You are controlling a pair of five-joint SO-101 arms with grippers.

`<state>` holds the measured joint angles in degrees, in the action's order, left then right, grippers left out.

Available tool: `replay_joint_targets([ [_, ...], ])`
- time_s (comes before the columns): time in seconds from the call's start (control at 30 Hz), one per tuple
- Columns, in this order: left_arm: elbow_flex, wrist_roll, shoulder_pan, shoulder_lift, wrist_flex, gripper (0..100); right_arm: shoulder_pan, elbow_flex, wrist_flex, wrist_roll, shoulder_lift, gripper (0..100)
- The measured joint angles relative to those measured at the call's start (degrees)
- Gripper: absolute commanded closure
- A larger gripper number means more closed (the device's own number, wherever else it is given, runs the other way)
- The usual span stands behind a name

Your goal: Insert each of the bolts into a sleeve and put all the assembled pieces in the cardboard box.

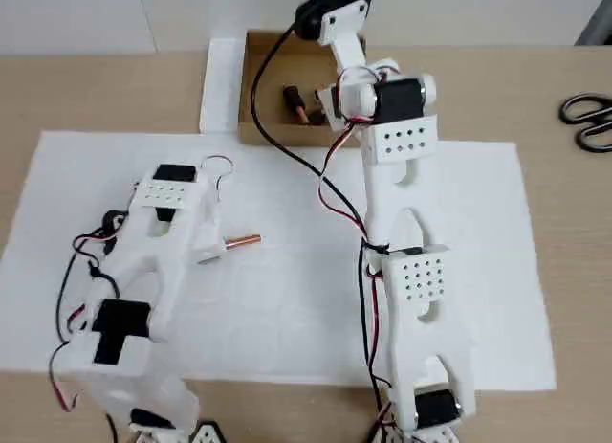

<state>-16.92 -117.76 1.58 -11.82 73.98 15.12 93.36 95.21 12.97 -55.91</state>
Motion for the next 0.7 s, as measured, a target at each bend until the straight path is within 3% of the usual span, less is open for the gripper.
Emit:
replay_joint_targets([
  [0.23, 18.99, 5.1, 2.11, 11.25, 16.79, 99, -0.79, 0.0, 0.0, 0.0, 0.09, 99.5],
  [0.43, 42.81, 18.02, 6.24, 20.84, 16.97, 99, -4.75, 0.09, 0.09, 0.0, 9.14, 99.5],
  [0.53, 46.59, 32.0, 12.13, 22.15, 10.81, 99, -7.74, 0.62, 2.11, 0.0, 13.71, 99.5],
  [0.7, 44.13, 63.65, 19.78, 18.64, -3.16, 99, -18.46, 0.62, 3.6, 6.59, 18.55, 99.5],
])
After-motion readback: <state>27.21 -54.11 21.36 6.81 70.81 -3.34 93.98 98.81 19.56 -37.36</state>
